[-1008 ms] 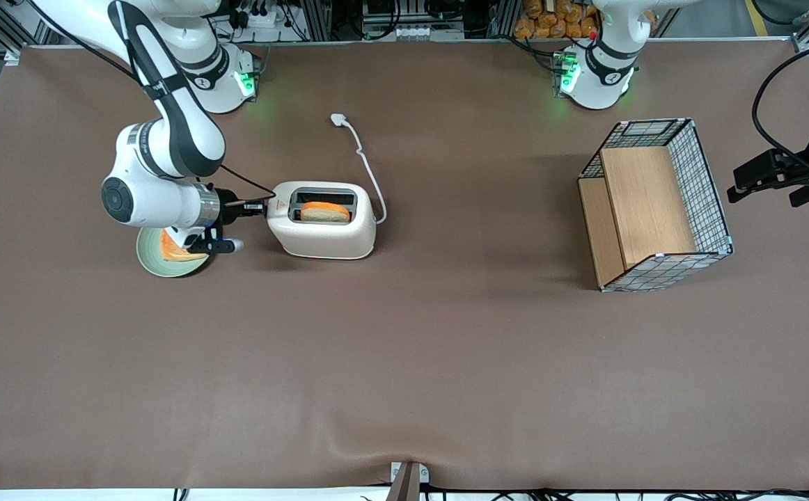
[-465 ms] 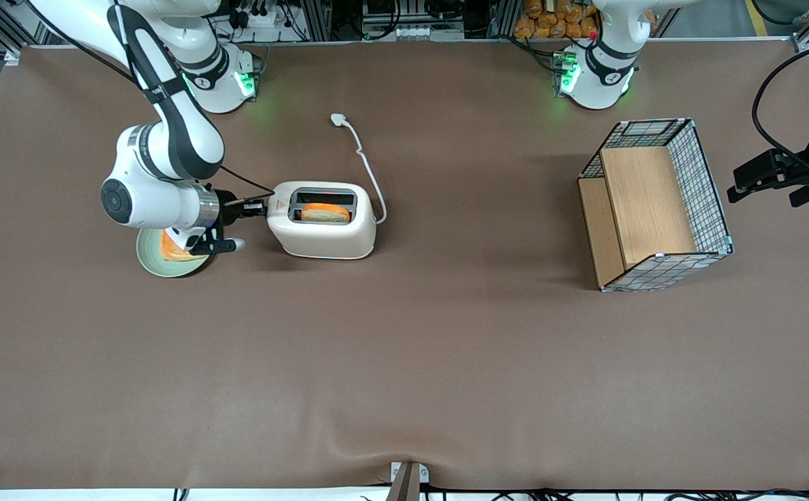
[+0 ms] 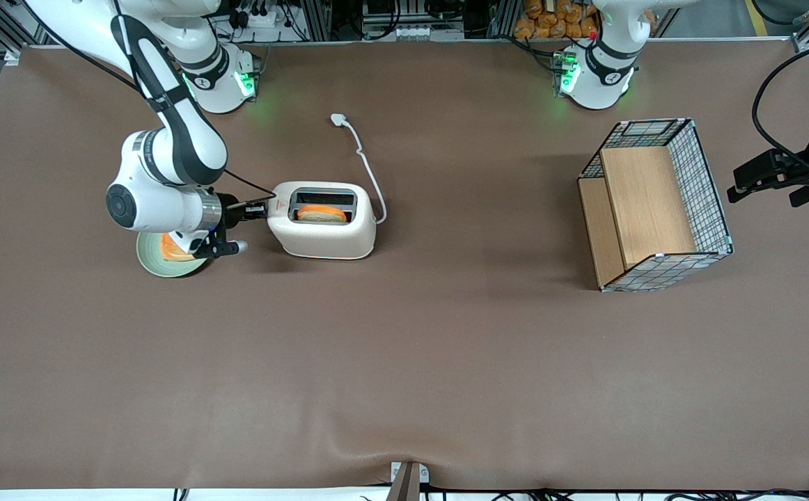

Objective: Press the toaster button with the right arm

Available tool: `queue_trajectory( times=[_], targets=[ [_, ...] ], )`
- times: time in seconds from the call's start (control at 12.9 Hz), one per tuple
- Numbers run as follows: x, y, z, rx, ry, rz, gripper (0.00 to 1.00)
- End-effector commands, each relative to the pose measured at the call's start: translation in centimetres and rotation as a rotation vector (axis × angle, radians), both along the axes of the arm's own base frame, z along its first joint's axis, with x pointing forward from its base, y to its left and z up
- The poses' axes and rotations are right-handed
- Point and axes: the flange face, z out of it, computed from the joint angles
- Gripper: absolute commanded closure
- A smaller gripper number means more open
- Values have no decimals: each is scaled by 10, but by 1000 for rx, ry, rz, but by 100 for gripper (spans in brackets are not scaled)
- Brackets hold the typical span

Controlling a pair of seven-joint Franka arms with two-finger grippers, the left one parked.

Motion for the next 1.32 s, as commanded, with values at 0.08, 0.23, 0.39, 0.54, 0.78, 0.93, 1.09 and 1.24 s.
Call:
queue_trajectory(
  times=[0.08, 0.23, 0.39, 0.54, 0.78, 0.93, 1.09, 1.24],
  targets=[
    [-6, -4, -26, 24, 1, -13, 100],
    [-6, -4, -32, 23, 3, -15, 100],
    [-6, -3, -34, 25, 2, -7, 100],
    [-7, -4, -39, 25, 9, -9, 100],
    [-7, -4, -43, 23, 6, -12, 100],
    [-7, -4, -43, 23, 6, -12, 100],
    [-7, -3, -41, 25, 12, -12, 100],
    [-6, -2, -35, 30, 21, -8, 100]
  ],
)
